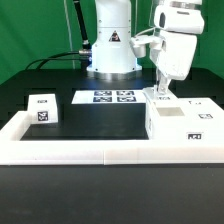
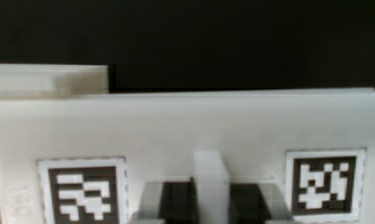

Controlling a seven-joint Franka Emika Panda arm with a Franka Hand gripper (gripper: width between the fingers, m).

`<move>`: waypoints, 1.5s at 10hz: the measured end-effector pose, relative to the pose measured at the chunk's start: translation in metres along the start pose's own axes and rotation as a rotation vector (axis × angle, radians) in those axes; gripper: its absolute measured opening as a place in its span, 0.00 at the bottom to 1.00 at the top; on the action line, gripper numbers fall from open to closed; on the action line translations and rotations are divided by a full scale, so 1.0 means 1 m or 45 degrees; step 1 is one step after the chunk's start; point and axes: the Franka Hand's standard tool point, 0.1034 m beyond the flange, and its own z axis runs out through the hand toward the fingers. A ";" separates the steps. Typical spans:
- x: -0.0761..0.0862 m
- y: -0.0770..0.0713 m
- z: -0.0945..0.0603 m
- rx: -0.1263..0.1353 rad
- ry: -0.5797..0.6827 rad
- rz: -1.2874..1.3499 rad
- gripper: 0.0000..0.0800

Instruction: Assemble cabinet

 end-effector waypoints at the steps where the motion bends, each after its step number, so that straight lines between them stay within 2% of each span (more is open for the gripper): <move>1: 0.000 0.000 0.000 0.000 0.000 -0.002 0.09; 4: 0.000 0.000 0.000 0.000 0.000 -0.001 0.09; 5: 0.000 0.006 0.000 -0.004 0.000 0.001 0.09; 8: 0.000 0.041 -0.002 -0.010 -0.019 0.008 0.09; 12: 0.000 0.071 -0.002 -0.011 -0.035 0.015 0.09; 15: 0.000 0.084 -0.002 -0.013 -0.041 0.009 0.09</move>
Offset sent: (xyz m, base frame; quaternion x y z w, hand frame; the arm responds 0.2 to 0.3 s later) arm 0.0000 0.0000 0.0000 0.0000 0.0000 0.0000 1.0000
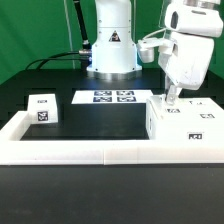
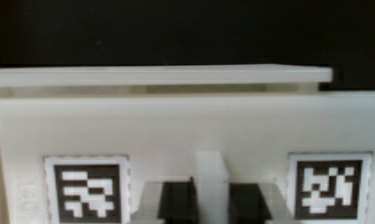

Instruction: Assemble cabinet

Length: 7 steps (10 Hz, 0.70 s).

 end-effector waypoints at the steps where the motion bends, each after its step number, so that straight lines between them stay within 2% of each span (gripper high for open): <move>1: 0.000 0.003 0.000 0.010 -0.009 -0.010 0.09; 2: 0.000 0.007 0.000 0.029 -0.025 -0.012 0.09; 7: 0.000 0.011 0.000 0.026 -0.027 -0.008 0.09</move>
Offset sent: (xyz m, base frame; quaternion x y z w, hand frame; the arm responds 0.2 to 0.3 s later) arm 0.0098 0.0156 -0.0076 -0.0005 -0.0034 0.0213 0.9998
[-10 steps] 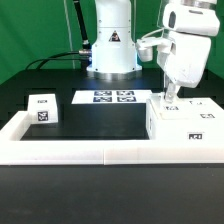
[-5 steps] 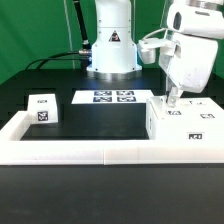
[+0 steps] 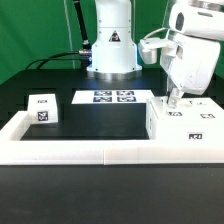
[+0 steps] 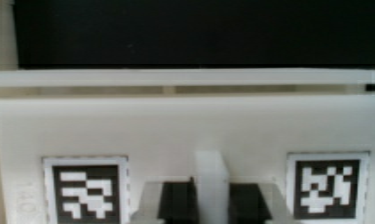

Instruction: Assemble cabinet

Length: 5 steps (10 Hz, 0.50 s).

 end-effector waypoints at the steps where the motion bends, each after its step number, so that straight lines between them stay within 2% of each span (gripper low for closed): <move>1: 0.000 0.004 0.000 -0.017 0.011 0.006 0.09; 2: 0.000 0.007 0.000 -0.048 0.031 0.018 0.09; 3: -0.002 0.008 -0.001 -0.060 0.043 0.030 0.09; 5: -0.002 0.009 -0.001 -0.055 0.049 0.040 0.09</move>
Offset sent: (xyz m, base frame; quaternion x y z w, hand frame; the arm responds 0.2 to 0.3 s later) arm 0.0018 0.0070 0.0011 0.0195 0.0492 0.0404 0.9978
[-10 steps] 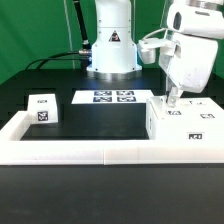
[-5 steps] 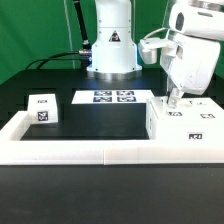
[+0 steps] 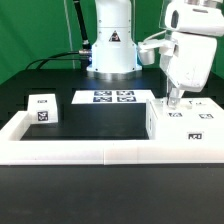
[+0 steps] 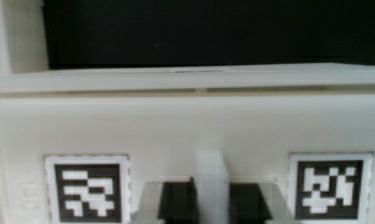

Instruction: Assemble cabinet

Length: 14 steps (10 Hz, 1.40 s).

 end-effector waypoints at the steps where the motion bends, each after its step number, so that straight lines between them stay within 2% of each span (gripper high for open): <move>1: 0.000 0.001 0.000 0.009 -0.006 -0.004 0.09; 2: 0.000 0.001 0.001 0.029 -0.018 -0.013 0.09; 6: 0.001 0.001 0.001 0.029 -0.022 -0.021 0.09; 7: -0.001 0.002 -0.001 0.026 -0.025 -0.036 0.41; 8: -0.003 0.004 -0.004 0.016 -0.032 -0.052 0.63; 9: -0.004 0.004 -0.006 0.011 -0.037 -0.060 0.63; 10: -0.006 -0.001 -0.008 -0.003 -0.043 -0.067 0.85; 11: -0.009 -0.016 -0.010 -0.021 -0.031 -0.049 0.85; 12: -0.014 -0.030 -0.010 -0.033 -0.018 -0.022 0.98; 14: -0.026 -0.059 -0.014 -0.048 0.003 0.084 1.00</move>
Offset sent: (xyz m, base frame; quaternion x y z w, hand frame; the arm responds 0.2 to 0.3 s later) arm 0.0009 -0.0023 -0.0045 -0.0087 -0.0154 0.0014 0.9998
